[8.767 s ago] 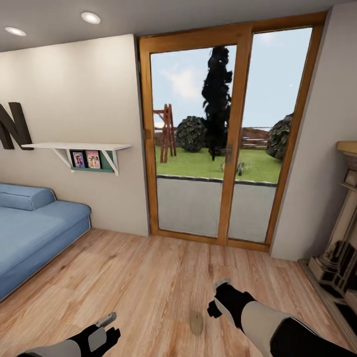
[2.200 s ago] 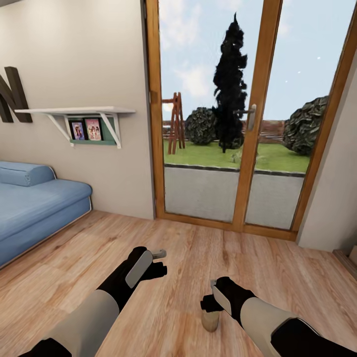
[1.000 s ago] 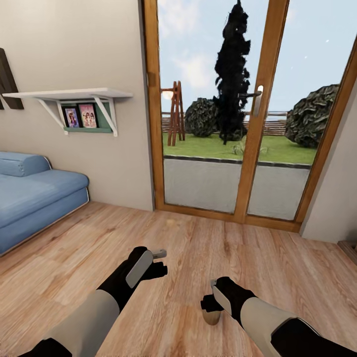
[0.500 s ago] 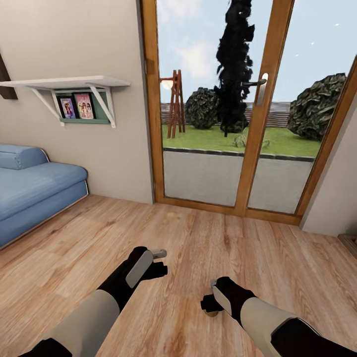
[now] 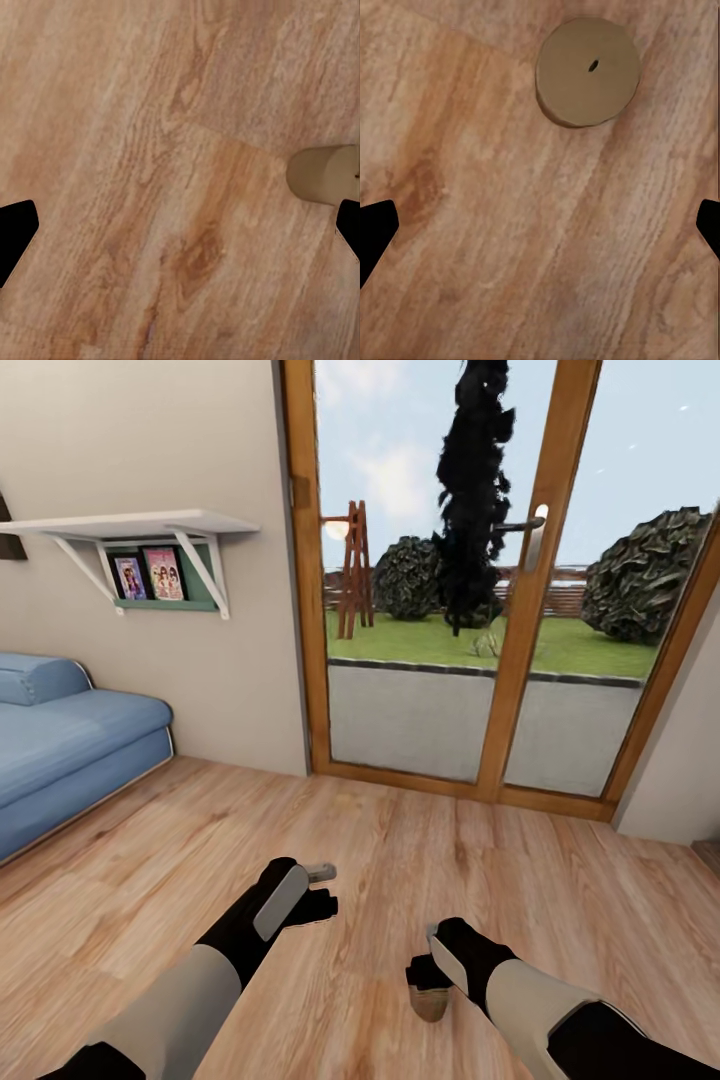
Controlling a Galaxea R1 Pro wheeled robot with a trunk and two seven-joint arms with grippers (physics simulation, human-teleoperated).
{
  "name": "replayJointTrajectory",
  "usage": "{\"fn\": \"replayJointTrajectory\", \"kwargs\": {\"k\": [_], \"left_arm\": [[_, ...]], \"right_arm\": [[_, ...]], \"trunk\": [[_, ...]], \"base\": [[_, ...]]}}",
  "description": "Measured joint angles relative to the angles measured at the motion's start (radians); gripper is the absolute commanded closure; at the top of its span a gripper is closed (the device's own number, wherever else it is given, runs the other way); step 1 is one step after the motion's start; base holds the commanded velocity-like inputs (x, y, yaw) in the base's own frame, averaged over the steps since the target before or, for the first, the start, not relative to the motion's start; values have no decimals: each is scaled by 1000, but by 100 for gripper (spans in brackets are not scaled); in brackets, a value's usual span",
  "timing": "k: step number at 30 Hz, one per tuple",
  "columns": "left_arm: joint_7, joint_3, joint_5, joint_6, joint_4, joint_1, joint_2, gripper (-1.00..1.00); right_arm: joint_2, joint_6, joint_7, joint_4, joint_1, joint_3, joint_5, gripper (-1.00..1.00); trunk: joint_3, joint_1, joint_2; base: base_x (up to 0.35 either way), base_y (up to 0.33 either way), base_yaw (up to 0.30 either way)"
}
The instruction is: Place each of the two pumpkins and all three candles from the living room inside a cabinet in the living room (use any cabinet), then make sure every cabinet is closed, and position the cauldron so it is next to a table in the living room.
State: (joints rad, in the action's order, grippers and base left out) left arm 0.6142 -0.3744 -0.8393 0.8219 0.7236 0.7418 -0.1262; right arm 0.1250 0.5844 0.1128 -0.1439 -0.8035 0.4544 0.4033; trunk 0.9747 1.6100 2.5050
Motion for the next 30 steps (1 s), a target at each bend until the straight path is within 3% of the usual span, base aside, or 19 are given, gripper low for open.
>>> {"fn": "replayJointTrajectory", "kwargs": {"k": [6, 19, 30], "left_arm": [[2, 0, 0, 0, -1, 0, 1, -100], [-1, 0, -2, 1, 1, 0, 0, -100], [-2, 0, -2, 1, 0, 0, 0, -100]], "right_arm": [[0, 0, -1, 0, 0, 0, 0, -100], [1, -10, 4, 0, 0, 1, -1, -100], [-3, -11, 0, 0, 0, 1, -1, -100]], "trunk": [[0, 0, 0], [0, 1, 0], [42, 6, 2]], "base": [[223, -29, 0], [13, -2, 0], [0, 0, 0]]}}
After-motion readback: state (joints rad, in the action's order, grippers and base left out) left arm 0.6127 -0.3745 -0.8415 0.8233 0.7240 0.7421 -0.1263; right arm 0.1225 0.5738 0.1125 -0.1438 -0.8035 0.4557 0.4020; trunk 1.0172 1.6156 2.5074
